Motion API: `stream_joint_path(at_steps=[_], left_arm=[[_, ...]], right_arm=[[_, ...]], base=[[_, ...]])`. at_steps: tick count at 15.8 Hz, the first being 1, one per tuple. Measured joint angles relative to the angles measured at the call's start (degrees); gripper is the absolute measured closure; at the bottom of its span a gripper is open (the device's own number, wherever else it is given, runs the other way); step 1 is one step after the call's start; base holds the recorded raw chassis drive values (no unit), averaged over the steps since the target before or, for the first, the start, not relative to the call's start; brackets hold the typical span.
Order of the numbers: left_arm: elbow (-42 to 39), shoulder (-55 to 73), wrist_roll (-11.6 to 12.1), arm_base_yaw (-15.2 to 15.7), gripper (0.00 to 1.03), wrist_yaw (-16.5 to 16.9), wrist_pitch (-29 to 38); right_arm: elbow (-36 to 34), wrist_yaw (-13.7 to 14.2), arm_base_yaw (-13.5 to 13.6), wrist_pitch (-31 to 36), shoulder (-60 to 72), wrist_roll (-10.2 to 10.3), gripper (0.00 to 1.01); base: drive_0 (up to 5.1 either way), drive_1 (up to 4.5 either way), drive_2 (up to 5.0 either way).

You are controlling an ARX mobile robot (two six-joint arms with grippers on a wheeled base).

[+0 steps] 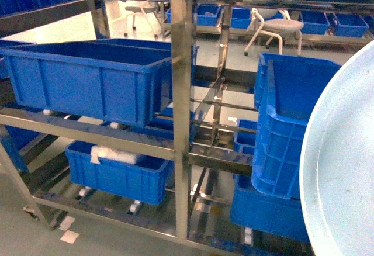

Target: Place blue tray on left shelf second layer neatly

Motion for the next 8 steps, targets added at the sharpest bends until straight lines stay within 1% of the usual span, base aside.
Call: stream_joint_path(at_steps=[8], left_arm=[[0.0,0.0,0.0,0.0,0.05,0.0,0.0]], right_arm=[[0.0,0.0,0.0,0.0,0.0,0.0,0.99]], base=[[-1.4,-1.39,-1.4]])
